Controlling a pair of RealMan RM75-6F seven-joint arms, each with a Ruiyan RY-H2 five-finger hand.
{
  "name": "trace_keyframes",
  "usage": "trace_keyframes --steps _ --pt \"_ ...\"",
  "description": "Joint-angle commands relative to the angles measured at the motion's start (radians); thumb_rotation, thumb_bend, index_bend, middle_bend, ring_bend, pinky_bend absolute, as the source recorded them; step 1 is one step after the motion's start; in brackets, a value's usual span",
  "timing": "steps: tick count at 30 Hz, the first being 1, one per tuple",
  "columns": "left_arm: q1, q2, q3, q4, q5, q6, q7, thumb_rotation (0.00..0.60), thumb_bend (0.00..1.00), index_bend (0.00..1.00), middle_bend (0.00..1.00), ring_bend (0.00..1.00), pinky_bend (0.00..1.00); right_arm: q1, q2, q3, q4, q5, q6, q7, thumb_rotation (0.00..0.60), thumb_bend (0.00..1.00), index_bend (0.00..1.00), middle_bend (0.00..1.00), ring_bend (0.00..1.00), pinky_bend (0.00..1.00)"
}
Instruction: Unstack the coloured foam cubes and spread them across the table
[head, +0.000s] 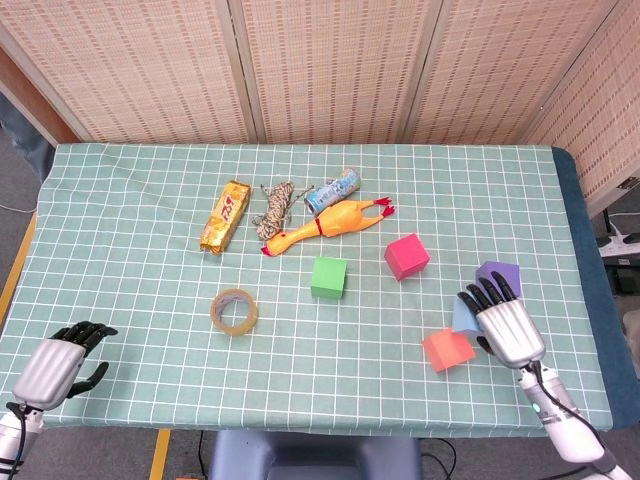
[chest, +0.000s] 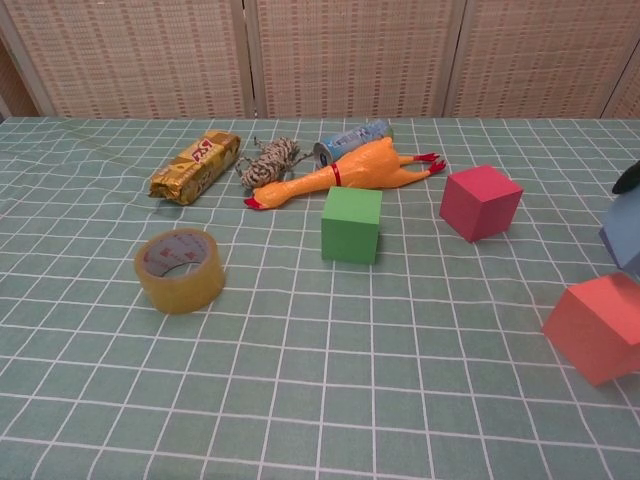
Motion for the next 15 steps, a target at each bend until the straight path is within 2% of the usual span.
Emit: trace_keyframes --steps 1,4,5,7,15 --pt "0.000 0.000 0.000 0.000 0.000 0.000 0.000 0.600 0.38 0.30 0.31 0.26 0.43 -0.015 0.021 -0.020 -0.024 0.013 -0.032 -0.008 0.600 0.09 0.26 0.34 0.09 0.11" --pt "0.000 0.000 0.000 -0.001 0.000 0.001 0.001 0.600 0.38 0.30 0.31 0.26 0.43 -0.015 0.030 -0.023 -0.031 0.014 -0.044 -0.009 0.600 0.09 0.15 0.19 0.03 0.11" --pt "0.000 0.000 0.000 -0.001 0.001 0.001 0.001 0.600 0.38 0.30 0.31 0.26 0.43 -0.016 0.034 -0.023 -0.035 0.016 -0.050 -0.011 0.600 0.09 0.09 0.11 0.00 0.11" --pt "0.000 -0.001 0.000 -0.001 0.002 0.002 0.003 0.600 0.38 0.30 0.31 0.26 0.43 -0.025 0.039 -0.021 -0.040 0.011 -0.043 -0.011 0.600 0.09 0.03 0.04 0.00 0.11" --pt "-0.003 -0.003 0.002 -0.002 0.001 -0.005 0.009 0.600 0.38 0.30 0.31 0.26 0.43 -0.098 0.051 -0.013 -0.078 0.031 0.019 -0.034 0.600 0.09 0.02 0.03 0.00 0.11"
